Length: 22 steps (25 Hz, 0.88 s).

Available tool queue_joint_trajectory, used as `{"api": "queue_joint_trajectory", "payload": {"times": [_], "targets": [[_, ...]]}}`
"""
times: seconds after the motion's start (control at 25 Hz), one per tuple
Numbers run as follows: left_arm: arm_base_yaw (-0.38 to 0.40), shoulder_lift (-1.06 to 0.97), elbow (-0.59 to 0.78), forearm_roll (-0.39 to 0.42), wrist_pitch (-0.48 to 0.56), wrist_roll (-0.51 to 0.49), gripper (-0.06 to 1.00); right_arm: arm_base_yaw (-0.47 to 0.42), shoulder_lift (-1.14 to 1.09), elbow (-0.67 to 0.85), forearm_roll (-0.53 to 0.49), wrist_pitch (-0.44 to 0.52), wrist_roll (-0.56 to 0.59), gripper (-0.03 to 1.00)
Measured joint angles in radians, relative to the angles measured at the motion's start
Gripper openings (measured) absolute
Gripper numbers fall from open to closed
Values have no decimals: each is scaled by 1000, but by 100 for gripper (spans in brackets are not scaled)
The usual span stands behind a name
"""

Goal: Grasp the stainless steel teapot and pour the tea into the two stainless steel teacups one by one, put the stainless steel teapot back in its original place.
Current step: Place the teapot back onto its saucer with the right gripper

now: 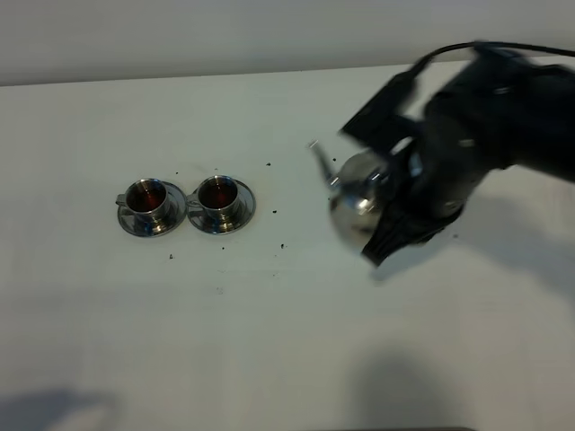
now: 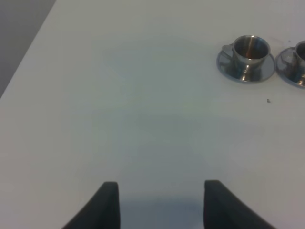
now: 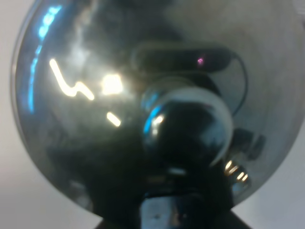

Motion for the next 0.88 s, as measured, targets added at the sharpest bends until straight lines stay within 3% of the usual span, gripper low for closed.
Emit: {"api": "queue_joint_trajectory", "payload": {"times": [0.36,0.88], "targets": [[0,0,0,0,0,0,44,-167,90,6,-25,-128,81,18],[0,0,0,0,0,0,44,-193,229,-22,-13,-196,83,18]]}}
